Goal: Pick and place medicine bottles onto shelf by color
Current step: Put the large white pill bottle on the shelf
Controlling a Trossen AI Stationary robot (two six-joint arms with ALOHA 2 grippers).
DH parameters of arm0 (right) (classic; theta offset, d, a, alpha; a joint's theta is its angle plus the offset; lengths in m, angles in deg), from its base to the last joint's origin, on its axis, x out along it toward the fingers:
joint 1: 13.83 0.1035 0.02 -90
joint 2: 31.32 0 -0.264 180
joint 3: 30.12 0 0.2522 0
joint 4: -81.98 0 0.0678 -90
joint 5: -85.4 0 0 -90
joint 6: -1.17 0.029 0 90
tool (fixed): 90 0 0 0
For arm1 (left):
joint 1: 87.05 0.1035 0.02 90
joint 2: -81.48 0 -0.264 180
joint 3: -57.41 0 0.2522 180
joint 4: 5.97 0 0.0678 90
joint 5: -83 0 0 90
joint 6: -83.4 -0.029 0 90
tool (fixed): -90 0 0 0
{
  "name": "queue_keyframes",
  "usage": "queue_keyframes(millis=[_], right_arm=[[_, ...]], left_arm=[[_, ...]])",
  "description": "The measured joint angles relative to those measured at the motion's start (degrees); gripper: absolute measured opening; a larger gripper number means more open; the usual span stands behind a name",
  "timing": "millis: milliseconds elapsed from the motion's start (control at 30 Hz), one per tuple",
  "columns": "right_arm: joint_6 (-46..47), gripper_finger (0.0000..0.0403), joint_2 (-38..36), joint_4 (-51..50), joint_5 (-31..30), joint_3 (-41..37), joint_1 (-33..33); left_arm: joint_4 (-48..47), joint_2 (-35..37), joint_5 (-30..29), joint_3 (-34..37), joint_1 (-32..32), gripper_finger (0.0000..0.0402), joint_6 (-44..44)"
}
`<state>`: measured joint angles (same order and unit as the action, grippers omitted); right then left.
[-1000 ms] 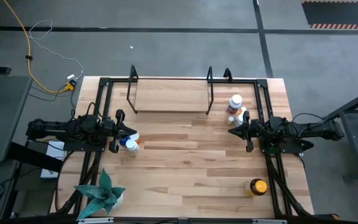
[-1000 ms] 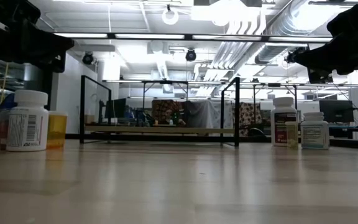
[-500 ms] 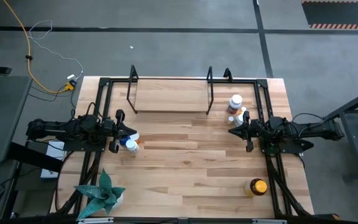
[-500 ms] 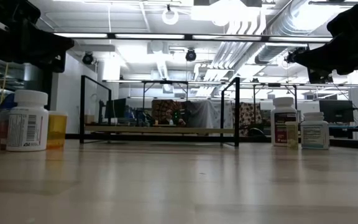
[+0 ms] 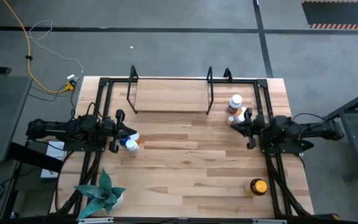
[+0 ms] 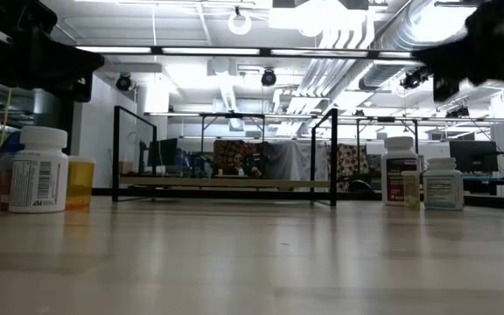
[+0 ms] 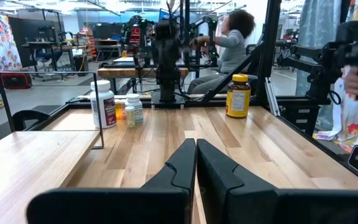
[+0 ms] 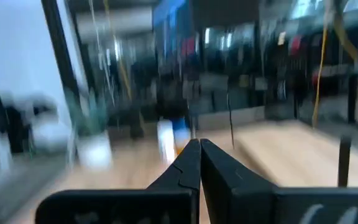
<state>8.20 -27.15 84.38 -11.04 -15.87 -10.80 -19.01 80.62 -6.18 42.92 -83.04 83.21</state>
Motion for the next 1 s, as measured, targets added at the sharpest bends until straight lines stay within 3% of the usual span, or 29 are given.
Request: queue_keyframes(millis=[167, 333, 500, 667, 833, 1000], right_arm=[[-2.7, 0.0000, 0.0, 16.0, -0.7, 0.2, 0.0], [-6.3, 0.0022, 4.2, 8.2, -18.2, 6.0, 0.0], [-4.3, 0.0117, 13.0, -9.1, -32.8, 15.0, -1.9], [8.3, 0.0254, 21.6, -28.8, -42.9, 23.6, -7.2], [20.3, 0.0349, 28.9, -39.9, -42.6, 28.3, -14.2], [27.4, 0.0370, 35.5, -40.4, -36.7, 28.5, -20.6]], left_arm=[[0.0, 0.0, 0.0, 0.0, 0.0, 0.0005, 0.0], [0.0, 0.0, 0.0, 0.0, 0.0, 0.0005, 0.0], [0.0, 0.0, 0.0, 0.0, 0.0, 0.0005, 0.0], [0.0, 0.0, 0.0, 0.0, 0.0, 0.0005, 0.0], [0.0, 0.0, 0.0, 0.0, 0.0, 0.0005, 0.0], [0.0, 0.0, 0.0, 0.0, 0.0, 0.0005, 0.0]])
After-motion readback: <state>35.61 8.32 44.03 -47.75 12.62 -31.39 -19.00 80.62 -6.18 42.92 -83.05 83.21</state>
